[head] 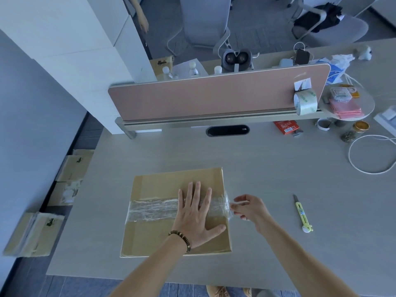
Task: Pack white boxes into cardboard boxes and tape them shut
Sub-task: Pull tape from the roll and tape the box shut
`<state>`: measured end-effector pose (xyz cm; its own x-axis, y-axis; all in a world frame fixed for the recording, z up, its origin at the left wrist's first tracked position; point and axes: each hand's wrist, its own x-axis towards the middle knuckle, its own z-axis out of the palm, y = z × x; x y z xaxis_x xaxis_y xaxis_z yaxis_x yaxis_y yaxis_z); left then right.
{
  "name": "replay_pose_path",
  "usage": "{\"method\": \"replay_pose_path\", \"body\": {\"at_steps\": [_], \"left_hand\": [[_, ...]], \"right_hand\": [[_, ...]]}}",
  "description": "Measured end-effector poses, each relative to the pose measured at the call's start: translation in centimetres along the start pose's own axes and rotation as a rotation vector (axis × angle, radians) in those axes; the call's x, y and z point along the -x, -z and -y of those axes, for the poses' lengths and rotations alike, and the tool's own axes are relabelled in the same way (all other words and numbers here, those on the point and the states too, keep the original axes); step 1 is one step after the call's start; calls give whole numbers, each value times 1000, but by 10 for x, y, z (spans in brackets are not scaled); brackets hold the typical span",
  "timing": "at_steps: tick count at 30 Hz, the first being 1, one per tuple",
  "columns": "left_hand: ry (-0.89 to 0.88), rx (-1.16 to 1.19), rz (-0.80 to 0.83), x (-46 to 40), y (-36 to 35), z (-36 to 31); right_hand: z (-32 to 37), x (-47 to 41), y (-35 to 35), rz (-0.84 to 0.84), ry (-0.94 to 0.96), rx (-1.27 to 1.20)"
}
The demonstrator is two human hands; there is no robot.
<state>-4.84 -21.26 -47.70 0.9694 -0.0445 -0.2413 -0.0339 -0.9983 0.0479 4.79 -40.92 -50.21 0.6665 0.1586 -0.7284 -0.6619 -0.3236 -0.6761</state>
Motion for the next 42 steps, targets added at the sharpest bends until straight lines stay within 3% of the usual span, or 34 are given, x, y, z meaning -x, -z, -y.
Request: {"method": "replay_pose_path", "body": {"at_steps": [6,11,17,30,36,42], "left_hand": [[-1,1,-4,-1,0,0],[3,-3,-3,-1,0,-1],[1,-9,-3,0,0,-1],[6,-37,-7,0,1,-3],[8,-36,9,0,1,-3],[15,-43,19,-1,1,-2]], "right_hand": [[-3,1,-5,-22,2,-18],[1,10,-11,-173,75,184],[4,18,-13,-181,341,368],[-3,19,-24,-140,221,113],[-3,17,-20,-89,196,140],[-11,25,-32,-140,249,227]]}}
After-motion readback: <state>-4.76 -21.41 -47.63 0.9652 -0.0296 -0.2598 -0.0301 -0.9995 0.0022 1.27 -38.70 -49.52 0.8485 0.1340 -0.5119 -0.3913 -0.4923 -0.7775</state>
